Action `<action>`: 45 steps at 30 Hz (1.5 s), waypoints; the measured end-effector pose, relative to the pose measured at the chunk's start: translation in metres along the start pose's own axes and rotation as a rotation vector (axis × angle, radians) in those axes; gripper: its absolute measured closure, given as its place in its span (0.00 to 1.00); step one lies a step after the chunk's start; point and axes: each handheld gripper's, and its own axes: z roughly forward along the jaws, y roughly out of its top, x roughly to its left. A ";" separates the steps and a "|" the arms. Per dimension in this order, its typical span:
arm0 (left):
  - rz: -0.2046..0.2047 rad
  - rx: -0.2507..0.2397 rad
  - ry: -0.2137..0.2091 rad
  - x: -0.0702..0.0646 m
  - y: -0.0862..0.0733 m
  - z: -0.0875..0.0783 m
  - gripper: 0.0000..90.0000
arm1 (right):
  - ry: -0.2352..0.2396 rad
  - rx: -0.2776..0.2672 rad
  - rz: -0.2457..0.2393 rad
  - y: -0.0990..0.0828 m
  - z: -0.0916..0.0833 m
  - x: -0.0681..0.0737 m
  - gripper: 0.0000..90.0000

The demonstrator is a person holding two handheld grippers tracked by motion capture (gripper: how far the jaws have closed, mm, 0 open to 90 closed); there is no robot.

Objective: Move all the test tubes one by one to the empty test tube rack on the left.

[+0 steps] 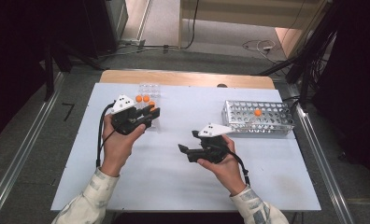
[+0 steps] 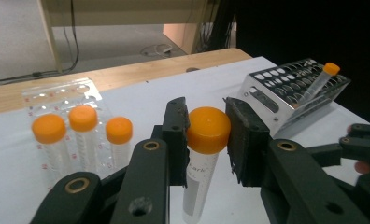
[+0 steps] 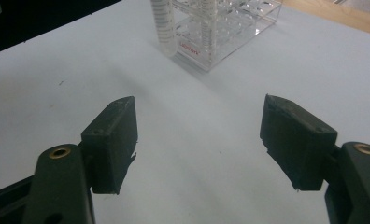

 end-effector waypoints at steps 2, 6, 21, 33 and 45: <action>-0.003 -0.001 0.012 0.004 0.003 0.001 0.78 | -0.002 0.000 -0.001 0.000 -0.001 0.000 0.29; -0.013 -0.008 0.042 0.012 0.009 0.001 0.78 | -0.001 -0.003 0.000 0.000 -0.001 -0.001 0.29; -0.033 -0.040 0.143 0.041 0.023 0.007 0.78 | -0.002 -0.004 0.006 0.000 -0.002 -0.002 0.29; -0.030 -0.044 0.181 0.048 0.025 0.019 0.78 | 0.000 -0.005 0.005 -0.001 -0.003 -0.003 0.29; -0.004 -0.024 0.205 0.045 0.021 0.028 0.78 | -0.001 -0.008 0.007 -0.001 -0.005 -0.004 0.29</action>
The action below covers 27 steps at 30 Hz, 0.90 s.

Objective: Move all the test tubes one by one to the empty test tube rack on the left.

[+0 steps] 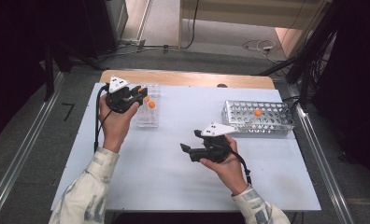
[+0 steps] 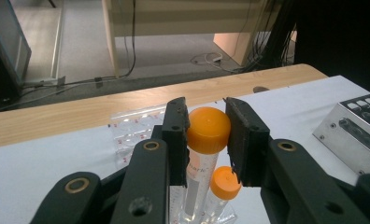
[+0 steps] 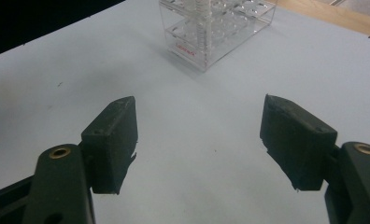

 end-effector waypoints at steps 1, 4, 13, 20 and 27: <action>0.005 0.001 0.007 0.000 -0.001 0.000 0.78 | 0.000 0.000 0.000 0.000 0.000 0.000 0.29; 0.004 0.002 0.019 0.000 -0.005 0.003 0.78 | 0.000 0.000 -0.001 0.000 0.000 0.000 0.29; 0.023 0.029 0.036 -0.001 -0.021 0.014 0.77 | -0.001 0.003 -0.002 -0.001 0.000 0.000 0.29; 0.022 0.048 0.037 -0.001 -0.030 0.017 0.77 | 0.000 0.005 -0.004 -0.001 0.000 0.001 0.29; 0.020 0.054 0.044 -0.001 -0.031 0.017 0.73 | 0.000 0.007 -0.001 -0.001 0.001 0.001 0.29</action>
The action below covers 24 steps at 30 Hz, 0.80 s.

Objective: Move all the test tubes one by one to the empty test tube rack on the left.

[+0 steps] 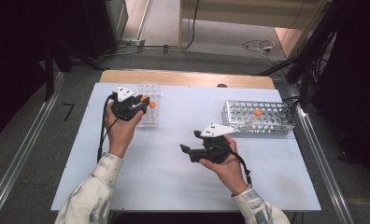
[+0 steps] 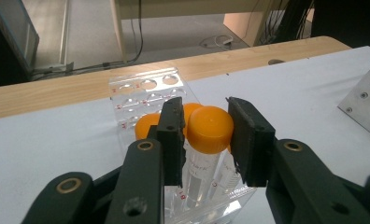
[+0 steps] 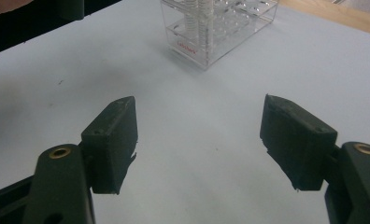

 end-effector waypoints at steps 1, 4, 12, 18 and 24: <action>0.001 0.001 0.001 0.000 0.000 -0.001 0.72 | 0.000 0.000 0.000 0.000 0.000 0.000 0.29; -0.006 0.000 0.002 0.001 0.000 -0.002 0.69 | 0.001 0.000 0.001 0.000 0.000 0.000 0.29; -0.023 -0.020 -0.001 0.001 0.002 -0.011 0.62 | -0.001 -0.001 0.001 0.000 0.000 0.000 0.29; -0.059 -0.026 -0.035 -0.003 -0.002 -0.023 0.51 | -0.007 -0.007 0.006 0.000 -0.002 -0.003 0.29; -0.083 -0.019 -0.069 -0.009 -0.014 -0.036 0.37 | -0.027 -0.018 0.018 -0.001 -0.008 -0.010 0.29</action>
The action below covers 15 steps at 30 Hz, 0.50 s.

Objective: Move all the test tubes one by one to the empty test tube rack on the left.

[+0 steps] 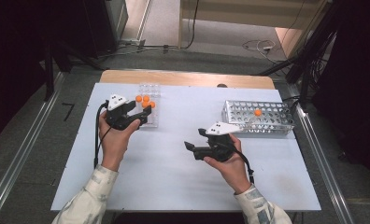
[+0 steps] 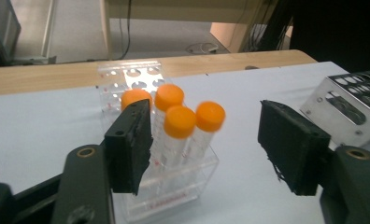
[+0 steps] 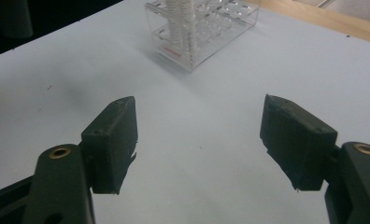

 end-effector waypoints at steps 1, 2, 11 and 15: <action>0.002 0.000 0.001 -0.001 -0.002 -0.002 0.35 | -0.005 -0.001 0.004 0.000 -0.002 -0.003 0.29; 0.002 0.001 -0.002 -0.001 -0.004 -0.004 0.33 | -0.009 -0.001 0.010 -0.001 -0.003 -0.004 0.29; -0.018 -0.002 -0.038 -0.004 -0.021 -0.015 0.30 | -0.084 -0.013 0.055 -0.008 -0.020 -0.031 0.29; -0.017 0.003 -0.042 -0.005 -0.024 -0.018 0.29 | -0.123 -0.027 0.079 -0.012 -0.032 -0.044 0.29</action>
